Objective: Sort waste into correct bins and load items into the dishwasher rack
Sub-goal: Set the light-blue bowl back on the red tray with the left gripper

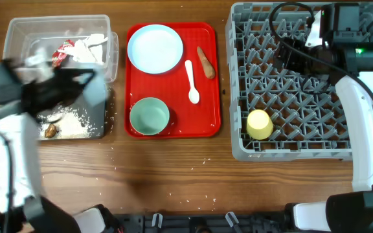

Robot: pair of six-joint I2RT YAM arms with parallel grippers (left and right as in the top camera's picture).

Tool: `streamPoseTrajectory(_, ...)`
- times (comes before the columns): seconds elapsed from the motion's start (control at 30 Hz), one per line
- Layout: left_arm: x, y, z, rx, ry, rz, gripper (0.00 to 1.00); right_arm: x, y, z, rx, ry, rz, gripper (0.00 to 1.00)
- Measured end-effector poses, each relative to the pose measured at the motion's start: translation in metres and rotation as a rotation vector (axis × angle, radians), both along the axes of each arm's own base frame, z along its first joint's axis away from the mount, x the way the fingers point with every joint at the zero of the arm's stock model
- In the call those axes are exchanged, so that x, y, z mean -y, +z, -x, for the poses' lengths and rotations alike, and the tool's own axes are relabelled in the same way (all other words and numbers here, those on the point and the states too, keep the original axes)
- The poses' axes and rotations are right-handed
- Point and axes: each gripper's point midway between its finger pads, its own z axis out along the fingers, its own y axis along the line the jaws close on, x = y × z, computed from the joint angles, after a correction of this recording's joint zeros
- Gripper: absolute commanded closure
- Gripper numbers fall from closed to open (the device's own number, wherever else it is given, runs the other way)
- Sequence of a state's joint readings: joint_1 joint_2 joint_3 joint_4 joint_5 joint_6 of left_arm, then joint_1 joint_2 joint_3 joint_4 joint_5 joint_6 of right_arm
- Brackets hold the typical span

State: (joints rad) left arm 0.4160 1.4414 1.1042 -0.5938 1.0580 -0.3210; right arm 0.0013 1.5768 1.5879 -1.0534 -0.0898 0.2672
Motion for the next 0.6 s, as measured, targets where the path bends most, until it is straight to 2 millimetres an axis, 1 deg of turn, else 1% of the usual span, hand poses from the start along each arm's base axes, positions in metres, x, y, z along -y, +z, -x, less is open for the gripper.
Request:
streamPoseTrajectory(0.03,0.022,-0.003,-0.005,0.008,-0.029,-0.095,0.96,0.0,0.0,0.0,0.001,0.0,0.0,0.05)
streamPoseTrajectory(0.1,0.052,-0.02,-0.014,-0.003,-0.044,-0.285,0.96,0.0,0.0,-0.001,0.003,0.0,-0.001,0.05)
streamPoseTrajectory(0.13,0.061,-0.027,-0.016,-0.008,-0.049,-0.343,0.96,-0.001,0.0,-0.001,0.003,0.002,-0.003,0.05)
streamPoseTrajectory(0.2,0.086,-0.049,-0.023,-0.008,-0.065,-0.527,0.96,-0.001,0.001,-0.001,0.004,0.003,-0.006,0.05)
streamPoseTrajectory(0.27,0.104,-0.07,-0.031,-0.003,-0.077,-0.666,0.96,-0.001,0.001,-0.001,0.005,0.004,-0.007,0.05)
streamPoseTrajectory(0.37,0.128,-0.108,-0.038,-0.016,-0.111,-0.817,0.95,-0.001,0.001,-0.002,0.01,0.004,-0.007,0.05)
streamPoseTrajectory(0.43,0.139,-0.129,-0.043,-0.012,-0.136,-0.888,0.94,-0.001,0.002,-0.003,0.016,0.004,-0.007,0.05)
streamPoseTrajectory(0.5,0.147,-0.144,-0.049,0.007,-0.15,-0.941,0.94,-0.001,0.003,-0.004,0.02,0.004,-0.007,0.05)
streamPoseTrajectory(0.6,0.152,-0.161,-0.05,0.002,-0.168,-0.981,0.92,-0.002,0.003,-0.004,0.019,0.005,-0.009,0.05)
